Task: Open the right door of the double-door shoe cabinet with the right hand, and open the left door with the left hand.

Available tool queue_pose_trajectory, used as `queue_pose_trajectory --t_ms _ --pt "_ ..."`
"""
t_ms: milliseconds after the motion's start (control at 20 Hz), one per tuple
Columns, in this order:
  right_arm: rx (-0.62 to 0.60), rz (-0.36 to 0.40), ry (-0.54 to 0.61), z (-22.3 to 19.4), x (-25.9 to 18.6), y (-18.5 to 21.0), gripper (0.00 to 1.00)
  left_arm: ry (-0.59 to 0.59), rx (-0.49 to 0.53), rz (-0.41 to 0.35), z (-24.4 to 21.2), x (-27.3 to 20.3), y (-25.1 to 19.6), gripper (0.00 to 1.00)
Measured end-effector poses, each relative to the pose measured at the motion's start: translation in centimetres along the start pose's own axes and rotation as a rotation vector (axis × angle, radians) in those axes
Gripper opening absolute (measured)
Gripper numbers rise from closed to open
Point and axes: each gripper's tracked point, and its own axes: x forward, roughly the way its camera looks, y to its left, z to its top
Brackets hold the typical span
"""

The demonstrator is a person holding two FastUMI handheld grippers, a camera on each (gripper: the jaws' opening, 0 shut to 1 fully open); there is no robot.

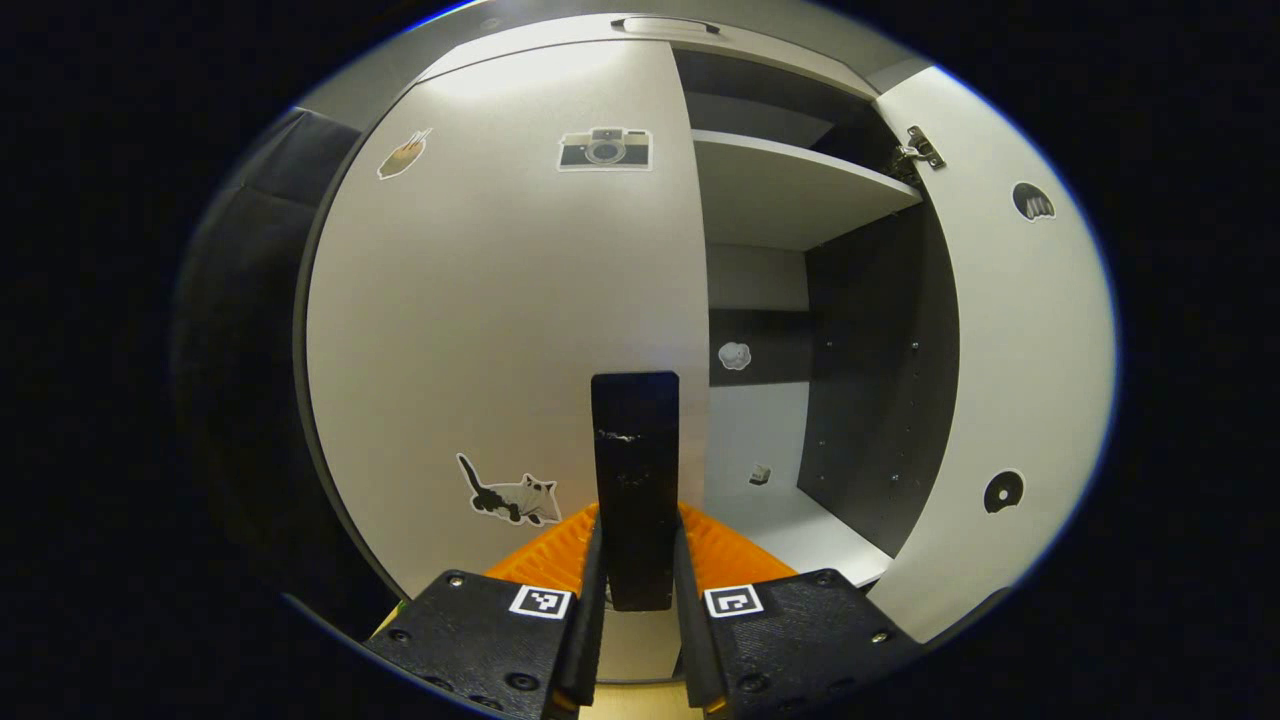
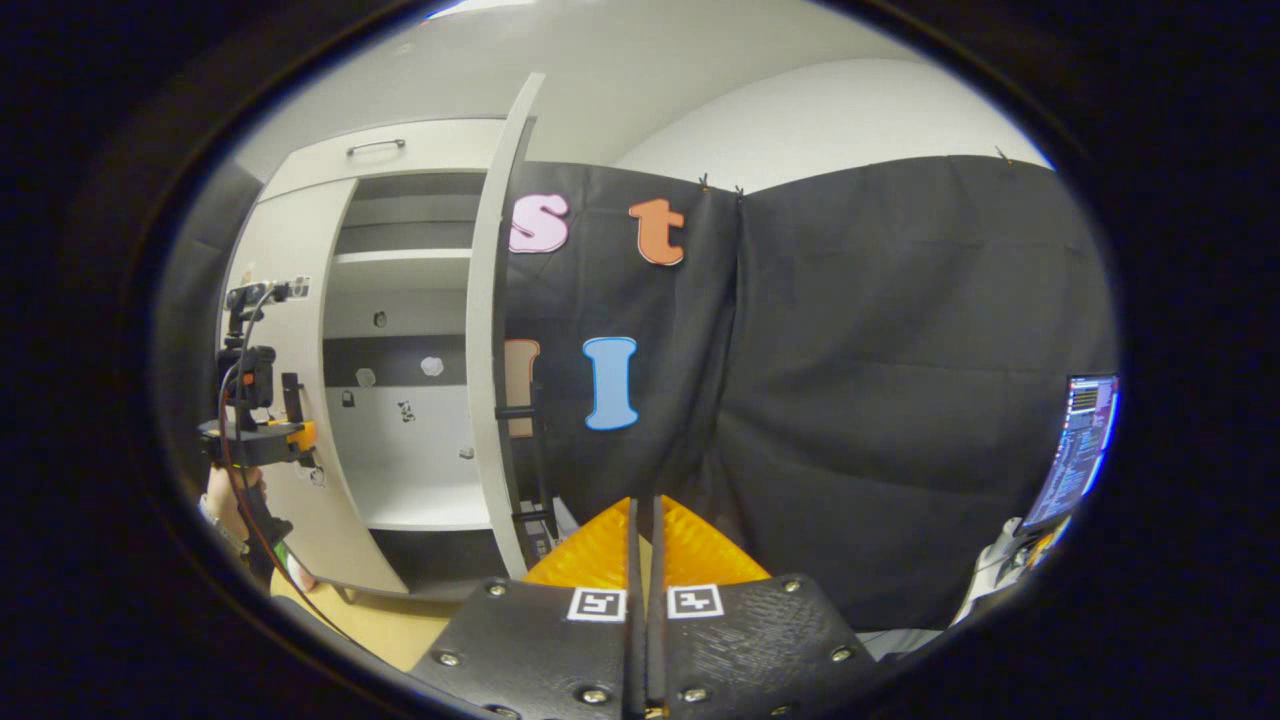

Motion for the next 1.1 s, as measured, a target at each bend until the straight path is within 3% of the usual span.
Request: queue_pose_trajectory --t_ms 600,1100 --pt "-0.006 0.069 -0.001 0.5 -0.8 2.5 0.01 -0.005 0.005 -0.066 -0.2 -1.8 0.1 0.19" --pt "-0.036 0.214 0.001 0.6 -0.2 7.7 0.01 0.000 -0.002 -0.110 -0.4 -5.2 0.9 0.19"
